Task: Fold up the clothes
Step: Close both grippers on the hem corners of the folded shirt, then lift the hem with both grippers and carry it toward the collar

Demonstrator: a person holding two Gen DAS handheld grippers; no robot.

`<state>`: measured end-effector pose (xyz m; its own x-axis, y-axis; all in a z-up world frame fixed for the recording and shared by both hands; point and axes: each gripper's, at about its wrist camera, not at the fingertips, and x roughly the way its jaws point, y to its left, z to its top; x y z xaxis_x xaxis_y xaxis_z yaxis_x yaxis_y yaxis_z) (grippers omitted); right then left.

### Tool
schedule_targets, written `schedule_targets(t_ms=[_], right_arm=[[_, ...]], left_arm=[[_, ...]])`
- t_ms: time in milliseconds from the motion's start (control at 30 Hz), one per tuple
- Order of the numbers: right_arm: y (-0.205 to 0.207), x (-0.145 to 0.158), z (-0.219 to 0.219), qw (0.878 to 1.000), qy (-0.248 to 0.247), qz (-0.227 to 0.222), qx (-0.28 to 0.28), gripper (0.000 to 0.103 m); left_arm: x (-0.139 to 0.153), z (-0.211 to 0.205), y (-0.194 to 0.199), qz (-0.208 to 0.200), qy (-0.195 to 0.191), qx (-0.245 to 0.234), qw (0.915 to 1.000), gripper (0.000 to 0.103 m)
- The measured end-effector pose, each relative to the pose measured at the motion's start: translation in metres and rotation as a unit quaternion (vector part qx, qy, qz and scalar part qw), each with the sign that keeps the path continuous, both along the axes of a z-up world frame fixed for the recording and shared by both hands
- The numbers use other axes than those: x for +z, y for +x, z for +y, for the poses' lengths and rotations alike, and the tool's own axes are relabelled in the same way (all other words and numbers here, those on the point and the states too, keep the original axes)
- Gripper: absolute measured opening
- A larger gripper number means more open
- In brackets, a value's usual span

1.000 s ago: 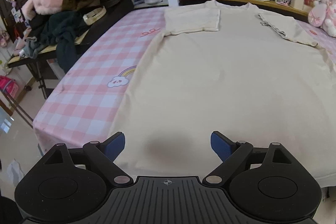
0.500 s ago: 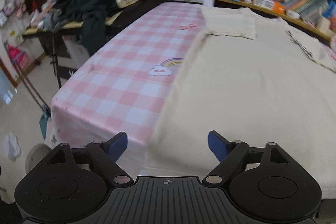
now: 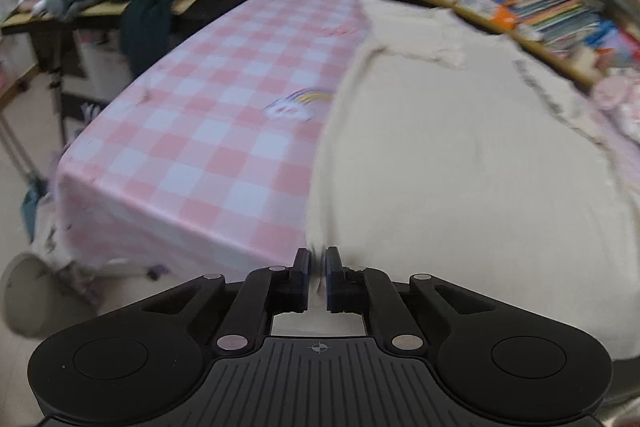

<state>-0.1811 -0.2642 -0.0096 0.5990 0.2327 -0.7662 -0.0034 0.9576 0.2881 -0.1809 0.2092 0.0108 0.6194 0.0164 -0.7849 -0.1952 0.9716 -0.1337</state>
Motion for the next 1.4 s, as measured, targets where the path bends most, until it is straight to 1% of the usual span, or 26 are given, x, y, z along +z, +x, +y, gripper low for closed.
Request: schedule_targets(t_ms=[67, 100, 200, 233, 267, 300, 333, 433, 467, 567, 667, 733, 867, 900, 967, 1200, 1267, 1400], right_arm=[[0.002, 0.000, 0.005, 1.000, 0.009, 0.002, -0.001, 0.005], [0.002, 0.000, 0.007, 1.000, 0.007, 0.002, -0.001, 0.005], [0.001, -0.001, 0.013, 1.000, -0.006, 0.003, -0.004, 0.006], [0.001, -0.001, 0.014, 1.000, -0.011, 0.004, -0.005, 0.007], [0.000, -0.002, 0.014, 1.000, -0.014, 0.005, -0.007, 0.008], [-0.002, -0.003, 0.013, 1.000, -0.018, 0.005, -0.011, 0.008], [-0.004, -0.003, 0.011, 1.000, -0.022, 0.006, -0.013, 0.009], [-0.010, -0.004, 0.008, 0.999, -0.030, 0.007, -0.018, 0.012], [-0.012, -0.004, 0.006, 0.999, -0.025, 0.005, -0.022, 0.013], [-0.020, -0.005, -0.005, 0.999, -0.023, 0.010, -0.032, 0.015], [-0.029, -0.005, -0.018, 0.999, -0.004, 0.019, -0.048, 0.017], [-0.032, -0.007, -0.028, 0.997, 0.019, 0.031, -0.061, 0.019], [-0.034, -0.013, -0.044, 0.993, 0.055, 0.067, -0.084, 0.030], [-0.034, -0.014, -0.047, 0.992, 0.057, 0.070, -0.087, 0.030], [-0.030, -0.017, -0.054, 0.991, 0.062, 0.076, -0.088, 0.030], [-0.011, -0.022, -0.078, 0.985, 0.108, 0.113, -0.075, 0.032], [-0.008, -0.023, -0.083, 0.982, 0.123, 0.125, -0.073, 0.032], [-0.002, -0.026, -0.092, 0.974, 0.154, 0.150, -0.077, 0.034]], left_arm=[[0.003, -0.008, 0.001, -0.007, 0.003, -0.024, 0.9997, 0.004], [0.003, -0.011, 0.002, -0.007, 0.009, -0.033, 0.9994, 0.005], [-0.002, -0.017, 0.005, 0.006, 0.047, -0.048, 0.9977, 0.011], [-0.004, -0.017, 0.005, 0.010, 0.055, -0.053, 0.9970, 0.019], [-0.006, -0.017, 0.006, 0.015, 0.063, -0.059, 0.9962, 0.024], [-0.007, -0.015, 0.005, 0.016, 0.063, -0.063, 0.9959, 0.030], [-0.009, -0.013, 0.004, 0.015, 0.058, -0.067, 0.9960, 0.035], [-0.012, -0.005, 0.001, 0.016, 0.037, -0.066, 0.9970, 0.039], [-0.013, -0.002, 0.000, 0.015, 0.028, -0.063, 0.9975, 0.041], [-0.016, 0.007, -0.002, 0.011, -0.006, -0.052, 0.9986, 0.045], [-0.022, 0.019, -0.005, 0.012, -0.048, -0.034, 0.9982, 0.048], [-0.026, 0.027, -0.006, 0.011, -0.080, -0.018, 0.9966, 0.051], [-0.034, 0.043, -0.008, 0.006, -0.142, 0.016, 0.9896, 0.057], [-0.035, 0.047, -0.007, 0.007, -0.155, 0.023, 0.9876, 0.060], [-0.039, 0.054, -0.004, 0.010, -0.180, 0.033, 0.9831, 0.063], [-0.058, 0.072, 0.006, 0.018, -0.252, 0.063, 0.9654, 0.064], [-0.062, 0.074, 0.006, 0.018, -0.265, 0.066, 0.9619, 0.066], [-0.063, 0.075, 0.005, 0.015, -0.269, 0.061, 0.9609, 0.065]])
